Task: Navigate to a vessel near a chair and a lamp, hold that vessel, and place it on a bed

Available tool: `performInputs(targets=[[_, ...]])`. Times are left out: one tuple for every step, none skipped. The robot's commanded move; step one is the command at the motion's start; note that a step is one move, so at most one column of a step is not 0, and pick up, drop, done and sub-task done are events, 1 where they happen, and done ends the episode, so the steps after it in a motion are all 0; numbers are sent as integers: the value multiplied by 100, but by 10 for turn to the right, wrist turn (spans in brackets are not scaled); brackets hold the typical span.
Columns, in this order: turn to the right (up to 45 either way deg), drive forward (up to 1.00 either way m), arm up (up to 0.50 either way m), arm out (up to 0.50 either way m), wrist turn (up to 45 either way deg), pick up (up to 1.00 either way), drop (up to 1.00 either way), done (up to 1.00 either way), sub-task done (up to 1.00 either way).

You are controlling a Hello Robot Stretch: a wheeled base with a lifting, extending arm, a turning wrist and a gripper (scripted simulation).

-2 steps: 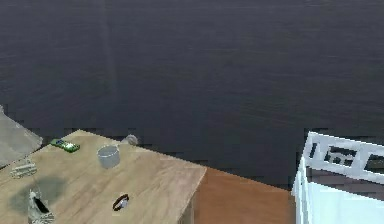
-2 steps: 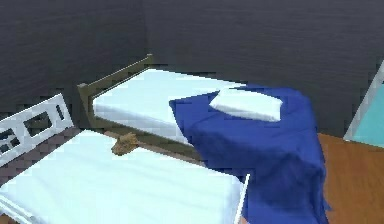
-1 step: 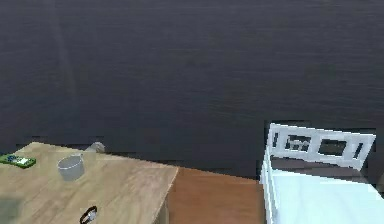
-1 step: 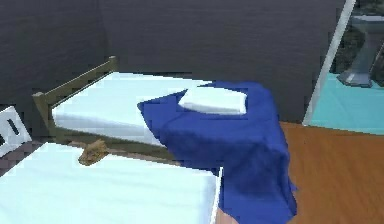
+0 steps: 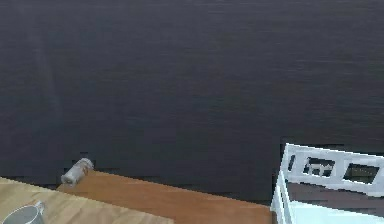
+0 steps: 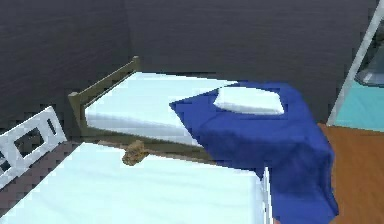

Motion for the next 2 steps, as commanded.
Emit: performInputs(targets=[[-450, 0, 0, 0, 0, 0, 0, 0, 0], [-450, 0, 0, 0, 0, 0, 0, 0, 0]])
